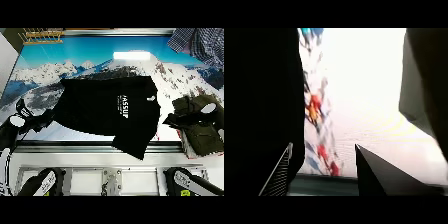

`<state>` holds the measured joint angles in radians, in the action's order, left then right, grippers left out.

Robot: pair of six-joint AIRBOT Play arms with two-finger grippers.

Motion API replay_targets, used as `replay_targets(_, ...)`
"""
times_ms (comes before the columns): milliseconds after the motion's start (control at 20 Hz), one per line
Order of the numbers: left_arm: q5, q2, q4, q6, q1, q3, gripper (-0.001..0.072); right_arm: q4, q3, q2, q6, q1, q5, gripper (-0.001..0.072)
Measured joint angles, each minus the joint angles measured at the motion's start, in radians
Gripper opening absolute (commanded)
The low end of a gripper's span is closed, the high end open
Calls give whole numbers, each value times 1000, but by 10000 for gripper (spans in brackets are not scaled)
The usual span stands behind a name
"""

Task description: Fold the clothes and pants, and hang the long-sleeved shirts on hangers.

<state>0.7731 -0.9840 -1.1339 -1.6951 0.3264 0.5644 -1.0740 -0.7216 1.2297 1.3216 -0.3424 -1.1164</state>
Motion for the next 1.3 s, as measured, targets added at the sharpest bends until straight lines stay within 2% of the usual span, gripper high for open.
replay_targets(250, 1, 14, 0, 3, 0, 0, 9, 210, 83, 102, -120, 29, 25, 440)
replay_targets(450, 2, 16, 0, 5, 0, 0, 9, 268, 98, 132, -149, 109, 42, 433)
replay_targets(500, 3, 16, 1, 5, 0, 0, 9, 275, 100, 135, -152, 127, 45, 299)
replay_targets(550, 3, 16, 1, 5, 0, 0, 9, 272, 101, 138, -161, 146, 56, 108)
replay_targets(600, 5, 16, 1, 5, 0, 0, 9, 270, 104, 141, -166, 161, 58, 95)
replay_targets(650, 6, 16, 1, 5, 0, 0, 9, 264, 104, 137, -173, 173, 63, 8)
replay_targets(800, 24, 28, 1, 5, 0, 6, 9, 255, 89, 99, -182, 189, 53, 13)
replay_targets(950, 39, 91, 1, 5, 0, 81, 9, 184, -7, -1, -175, 195, 17, 13)
replay_targets(1150, 46, 236, 10, 5, -1, 311, 9, 101, -285, -181, -151, 198, -18, 13)
replay_targets(1300, 43, 358, 10, 5, 0, 504, 9, 75, -515, -314, -146, 198, 13, 13)
